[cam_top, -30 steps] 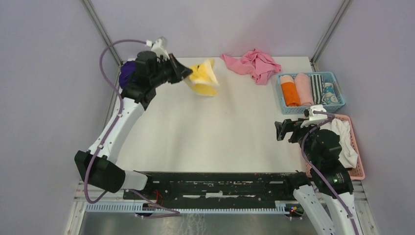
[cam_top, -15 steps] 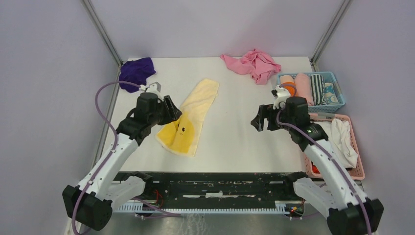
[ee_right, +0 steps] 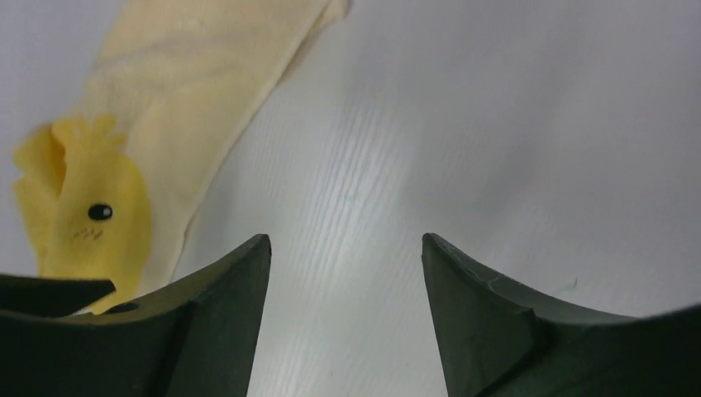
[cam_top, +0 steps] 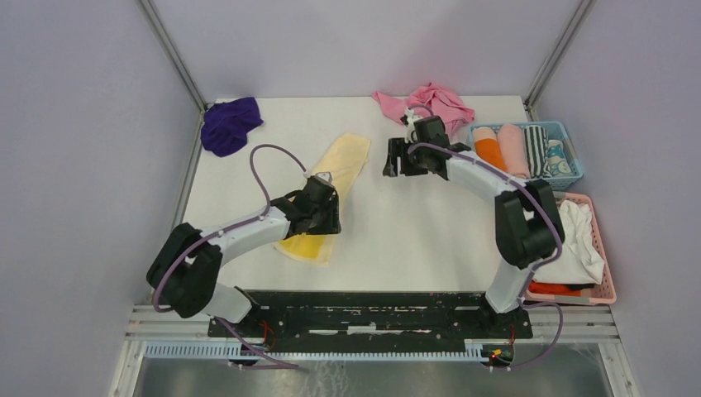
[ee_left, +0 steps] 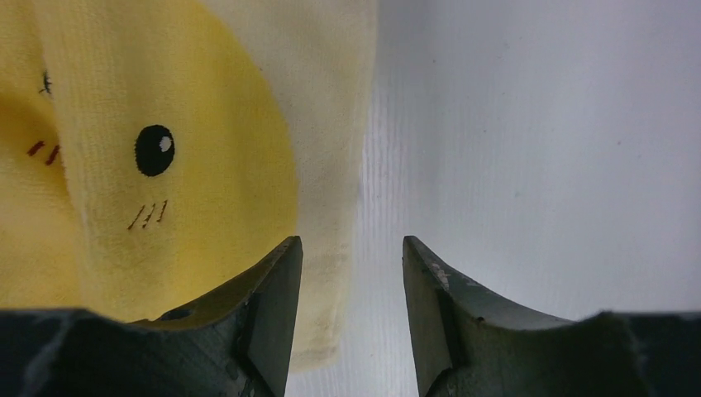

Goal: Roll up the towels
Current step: Place the towel at the center of the board, then flatten out the towel at the center of the board.

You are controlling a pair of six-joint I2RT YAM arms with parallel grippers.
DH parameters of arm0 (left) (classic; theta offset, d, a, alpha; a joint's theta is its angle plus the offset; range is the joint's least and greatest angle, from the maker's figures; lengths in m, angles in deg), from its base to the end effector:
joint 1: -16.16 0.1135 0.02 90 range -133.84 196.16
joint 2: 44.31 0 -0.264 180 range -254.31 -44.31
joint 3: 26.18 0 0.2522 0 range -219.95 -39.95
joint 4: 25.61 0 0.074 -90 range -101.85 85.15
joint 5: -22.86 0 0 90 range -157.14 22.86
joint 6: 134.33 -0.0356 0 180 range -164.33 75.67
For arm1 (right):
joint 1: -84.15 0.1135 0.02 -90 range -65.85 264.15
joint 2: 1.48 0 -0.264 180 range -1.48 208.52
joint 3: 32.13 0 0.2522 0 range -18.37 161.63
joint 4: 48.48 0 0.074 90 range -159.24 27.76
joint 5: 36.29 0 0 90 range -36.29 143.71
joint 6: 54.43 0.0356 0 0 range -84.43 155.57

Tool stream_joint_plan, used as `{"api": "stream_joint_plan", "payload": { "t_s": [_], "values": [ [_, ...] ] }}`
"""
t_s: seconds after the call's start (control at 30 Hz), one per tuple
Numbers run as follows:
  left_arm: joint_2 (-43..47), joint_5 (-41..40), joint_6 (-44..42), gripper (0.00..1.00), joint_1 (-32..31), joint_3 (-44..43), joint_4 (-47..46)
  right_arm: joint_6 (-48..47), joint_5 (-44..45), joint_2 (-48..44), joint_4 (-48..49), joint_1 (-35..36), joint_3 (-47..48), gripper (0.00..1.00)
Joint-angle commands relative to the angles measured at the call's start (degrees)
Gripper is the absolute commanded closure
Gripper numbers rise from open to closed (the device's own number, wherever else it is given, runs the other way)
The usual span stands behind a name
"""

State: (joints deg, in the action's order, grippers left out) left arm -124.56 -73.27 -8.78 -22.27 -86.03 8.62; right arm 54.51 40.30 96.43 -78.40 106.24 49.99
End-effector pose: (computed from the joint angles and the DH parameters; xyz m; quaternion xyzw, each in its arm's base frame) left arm 0.2178 -0.1679 0.1966 0.0077 0.9515 -0.1418 0.2729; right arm 0.3442 0.1486 0.2286 -0.0693 0.9183 0.2325 0.3127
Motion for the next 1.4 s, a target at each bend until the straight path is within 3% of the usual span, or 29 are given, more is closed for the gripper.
{"api": "stream_joint_plan", "payload": {
  "t_s": [0.0, 0.3, 0.5, 0.73, 0.83, 0.9, 1.13, 1.37],
  "values": [
    [-4.7, -1.1, -1.9, 0.45, -1.3, -1.3, -5.8, 0.8, 3.6, 10.2, 1.9, 1.3, 14.5, 0.26],
    [-5.9, 5.0, -2.2, 0.5, -7.1, 6.0, -3.9, 1.1, 3.2, 24.9, -1.1, 3.4, 30.6, 0.35],
    [3.1, 6.5, 2.2, 0.51, -11.0, 13.2, 0.4, -0.3, 0.4, 32.1, -4.7, 4.9, 38.3, 0.45],
    [12.5, 3.3, 5.4, 0.52, -11.2, 15.9, 3.1, 1.1, -1.5, 38.2, -11.0, 5.5, 44.1, 0.52],
    [12.4, 1.2, 6.1, 0.52, -10.8, 15.5, 3.3, 1.6, 3.9, 34.7, -13.2, 4.6, 37.9, 0.54],
    [11.4, 0.4, 5.5, 0.52, -9.5, 14.9, 3.4, 3.3, 7.4, 30.2, -12.3, 2.4, 28.3, 0.54],
    [5.6, 4.9, 0.8, 0.53, 1.8, 11.2, -3.4, 7.0, 13.6, 14.1, -9.5, -8.9, 3.4, 0.55],
    [-1.8, 6.2, -3.1, 0.49, 3.2, -2.1, -2.4, 2.4, 13.6, -2.1, -11.5, -10.0, -3.0, 0.49]
  ]
}}
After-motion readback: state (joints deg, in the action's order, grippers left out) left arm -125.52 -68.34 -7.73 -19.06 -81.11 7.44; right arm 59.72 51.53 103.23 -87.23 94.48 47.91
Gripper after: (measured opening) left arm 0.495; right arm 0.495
